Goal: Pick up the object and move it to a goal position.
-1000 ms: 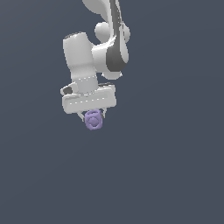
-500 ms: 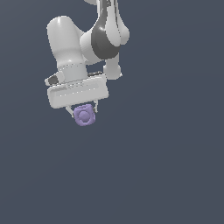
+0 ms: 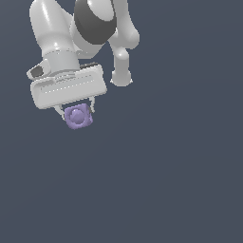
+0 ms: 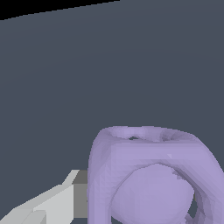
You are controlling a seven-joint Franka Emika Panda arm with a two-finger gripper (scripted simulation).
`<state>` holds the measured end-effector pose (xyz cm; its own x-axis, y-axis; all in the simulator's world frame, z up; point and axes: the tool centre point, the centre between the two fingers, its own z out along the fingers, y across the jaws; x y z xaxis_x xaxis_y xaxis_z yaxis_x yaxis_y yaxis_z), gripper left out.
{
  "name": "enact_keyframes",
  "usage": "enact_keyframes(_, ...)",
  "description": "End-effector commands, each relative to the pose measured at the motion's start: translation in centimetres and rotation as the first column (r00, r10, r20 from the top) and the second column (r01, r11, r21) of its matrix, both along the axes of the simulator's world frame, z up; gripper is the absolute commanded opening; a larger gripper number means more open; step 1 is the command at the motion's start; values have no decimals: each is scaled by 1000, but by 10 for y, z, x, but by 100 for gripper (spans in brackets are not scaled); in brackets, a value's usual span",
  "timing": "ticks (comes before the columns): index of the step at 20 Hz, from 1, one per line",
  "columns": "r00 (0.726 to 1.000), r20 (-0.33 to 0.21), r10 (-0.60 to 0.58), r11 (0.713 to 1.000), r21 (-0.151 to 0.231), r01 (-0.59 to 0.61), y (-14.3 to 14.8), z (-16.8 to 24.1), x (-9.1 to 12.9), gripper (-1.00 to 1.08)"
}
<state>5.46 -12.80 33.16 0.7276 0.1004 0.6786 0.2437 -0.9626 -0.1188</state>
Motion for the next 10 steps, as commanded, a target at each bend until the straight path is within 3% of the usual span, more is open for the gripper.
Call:
enact_keyframes(1, 999, 37, 15, 1000, 9, -15, -8, 15, 2, -100)
enact_keyframes(10, 979, 190, 71, 996, 41, -80, -44, 80, 5, -100)
